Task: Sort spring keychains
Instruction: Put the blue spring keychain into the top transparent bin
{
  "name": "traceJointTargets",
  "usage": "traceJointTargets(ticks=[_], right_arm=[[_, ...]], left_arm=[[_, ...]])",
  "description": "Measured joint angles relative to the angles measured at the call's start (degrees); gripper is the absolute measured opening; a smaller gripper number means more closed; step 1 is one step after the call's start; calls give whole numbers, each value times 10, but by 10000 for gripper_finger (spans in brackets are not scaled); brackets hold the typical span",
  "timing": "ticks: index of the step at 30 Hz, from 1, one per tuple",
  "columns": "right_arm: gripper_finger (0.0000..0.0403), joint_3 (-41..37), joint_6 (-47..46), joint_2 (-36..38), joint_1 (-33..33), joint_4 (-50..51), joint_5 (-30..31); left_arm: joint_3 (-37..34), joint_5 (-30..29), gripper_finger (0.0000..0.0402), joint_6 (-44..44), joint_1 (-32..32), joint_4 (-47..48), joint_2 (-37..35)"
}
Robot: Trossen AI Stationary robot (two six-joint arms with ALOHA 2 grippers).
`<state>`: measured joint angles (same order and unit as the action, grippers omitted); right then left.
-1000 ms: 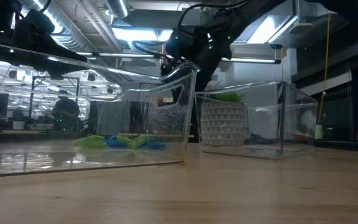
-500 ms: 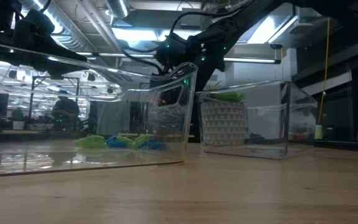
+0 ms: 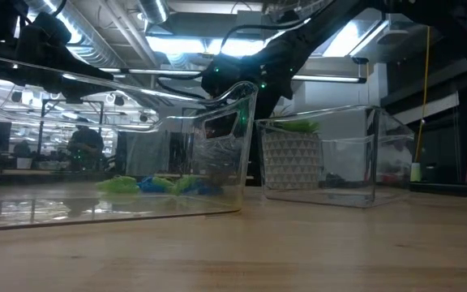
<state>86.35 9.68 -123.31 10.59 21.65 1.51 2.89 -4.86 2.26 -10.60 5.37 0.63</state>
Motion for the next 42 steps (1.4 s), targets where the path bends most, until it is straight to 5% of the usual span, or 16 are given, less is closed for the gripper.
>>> traceJointTargets(ticks=[19,32,42], right_arm=[[28,-1,-1,18,23,67,-6],[26,10,-46,95,77,91,-97],[28,149,-67,109,95,168,-194]], left_arm=[[0,0,143,0,0,0,0],[0,0,143,0,0,0,0],[0,-1,143,0,0,0,1]])
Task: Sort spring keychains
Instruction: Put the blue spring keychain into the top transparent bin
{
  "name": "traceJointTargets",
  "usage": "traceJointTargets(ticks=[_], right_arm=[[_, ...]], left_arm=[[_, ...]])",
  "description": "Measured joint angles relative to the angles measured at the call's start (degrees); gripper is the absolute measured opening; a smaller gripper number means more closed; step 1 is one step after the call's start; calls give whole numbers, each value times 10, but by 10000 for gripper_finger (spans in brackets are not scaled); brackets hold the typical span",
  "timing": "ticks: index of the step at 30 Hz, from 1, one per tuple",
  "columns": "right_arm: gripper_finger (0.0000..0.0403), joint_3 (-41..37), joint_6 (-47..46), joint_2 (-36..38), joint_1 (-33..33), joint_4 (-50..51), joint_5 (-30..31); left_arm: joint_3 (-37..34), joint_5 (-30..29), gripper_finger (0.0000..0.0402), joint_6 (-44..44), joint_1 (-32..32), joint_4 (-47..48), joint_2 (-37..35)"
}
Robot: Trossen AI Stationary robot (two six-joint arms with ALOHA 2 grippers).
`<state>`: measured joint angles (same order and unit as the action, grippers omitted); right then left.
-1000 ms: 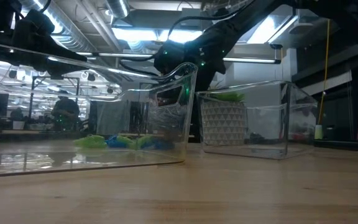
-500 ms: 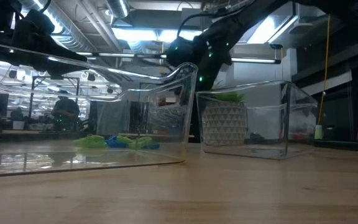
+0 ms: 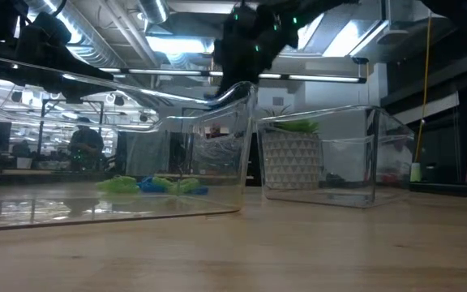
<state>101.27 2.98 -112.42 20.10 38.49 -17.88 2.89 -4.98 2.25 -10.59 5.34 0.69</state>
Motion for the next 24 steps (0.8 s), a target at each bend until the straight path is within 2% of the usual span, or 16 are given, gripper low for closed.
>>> traceJointTargets(ticks=[8,15,16,21,24], right_arm=[[22,127,6,3,-4,91,-3],[18,127,9,71,-14,107,3],[19,121,9,84,-17,107,11],[21,92,5,138,-31,126,126],[19,63,-8,175,-33,128,155]], left_arm=[[0,0,143,0,0,0,0],[0,0,143,0,0,-1,0],[0,0,143,0,0,-2,0],[0,0,143,0,0,-3,0],[0,0,143,0,0,-3,0]])
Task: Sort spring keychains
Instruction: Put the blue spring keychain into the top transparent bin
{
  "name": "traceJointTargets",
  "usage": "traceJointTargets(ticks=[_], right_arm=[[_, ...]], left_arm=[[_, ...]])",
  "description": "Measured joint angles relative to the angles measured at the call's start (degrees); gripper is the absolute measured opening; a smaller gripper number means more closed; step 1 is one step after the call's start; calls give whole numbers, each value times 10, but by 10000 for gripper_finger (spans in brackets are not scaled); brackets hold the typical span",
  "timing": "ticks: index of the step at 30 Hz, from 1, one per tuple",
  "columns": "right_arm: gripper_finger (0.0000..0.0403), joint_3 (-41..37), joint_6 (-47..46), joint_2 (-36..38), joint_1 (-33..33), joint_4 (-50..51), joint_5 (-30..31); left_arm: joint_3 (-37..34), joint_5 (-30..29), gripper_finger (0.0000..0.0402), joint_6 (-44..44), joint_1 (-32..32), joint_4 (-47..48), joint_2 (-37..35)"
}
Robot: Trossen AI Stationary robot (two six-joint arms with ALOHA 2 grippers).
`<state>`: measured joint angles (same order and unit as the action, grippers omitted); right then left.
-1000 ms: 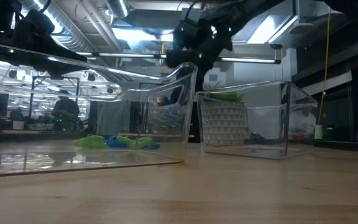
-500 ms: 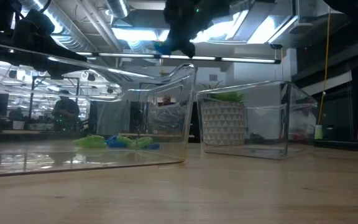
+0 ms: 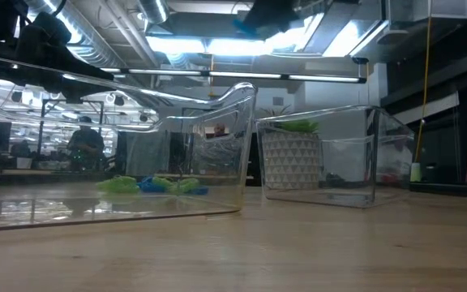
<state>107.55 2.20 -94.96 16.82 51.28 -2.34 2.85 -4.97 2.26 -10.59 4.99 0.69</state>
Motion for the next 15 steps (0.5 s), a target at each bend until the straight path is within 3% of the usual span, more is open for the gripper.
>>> traceJointTargets(ticks=[8,15], right_arm=[[20,-138,4,113,0,-8,13],[22,-271,-62,192,-2,-53,13]], left_arm=[[0,0,143,0,0,0,0],[0,0,143,0,0,0,0]])
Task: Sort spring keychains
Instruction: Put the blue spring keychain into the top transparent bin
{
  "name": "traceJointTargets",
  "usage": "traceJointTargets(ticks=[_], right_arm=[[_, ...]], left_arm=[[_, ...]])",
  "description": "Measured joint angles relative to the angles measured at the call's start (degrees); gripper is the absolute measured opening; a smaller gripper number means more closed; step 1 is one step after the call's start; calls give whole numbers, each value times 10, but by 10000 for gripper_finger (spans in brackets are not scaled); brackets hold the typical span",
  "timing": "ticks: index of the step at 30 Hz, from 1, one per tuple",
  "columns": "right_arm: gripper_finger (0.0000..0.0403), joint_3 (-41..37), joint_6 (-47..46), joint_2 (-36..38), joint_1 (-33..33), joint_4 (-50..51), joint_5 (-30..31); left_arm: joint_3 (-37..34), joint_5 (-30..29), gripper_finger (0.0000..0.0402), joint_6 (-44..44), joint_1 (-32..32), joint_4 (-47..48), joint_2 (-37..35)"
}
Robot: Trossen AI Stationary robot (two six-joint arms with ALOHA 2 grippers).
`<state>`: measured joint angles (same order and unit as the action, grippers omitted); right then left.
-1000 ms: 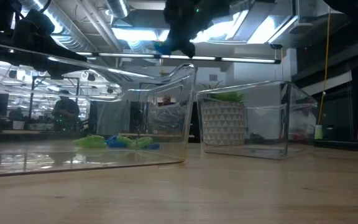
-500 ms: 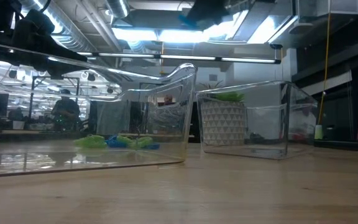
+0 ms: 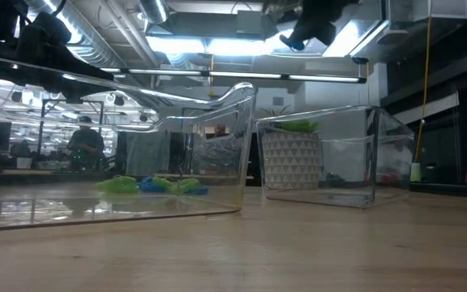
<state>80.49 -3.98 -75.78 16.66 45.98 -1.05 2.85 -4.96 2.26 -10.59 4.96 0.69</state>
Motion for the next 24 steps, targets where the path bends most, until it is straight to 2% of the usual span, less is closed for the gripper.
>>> traceJointTargets(ticks=[6,10,14,24], right_arm=[[19,-80,-47,27,0,-46,-6],[21,-109,-53,29,0,-59,-35],[18,-116,-38,28,-12,-70,-60],[18,-116,-10,28,-24,-102,-39]], left_arm=[[0,0,143,0,0,0,0],[0,0,143,0,0,0,0],[0,0,143,0,0,0,0],[0,1,143,0,0,0,0]])
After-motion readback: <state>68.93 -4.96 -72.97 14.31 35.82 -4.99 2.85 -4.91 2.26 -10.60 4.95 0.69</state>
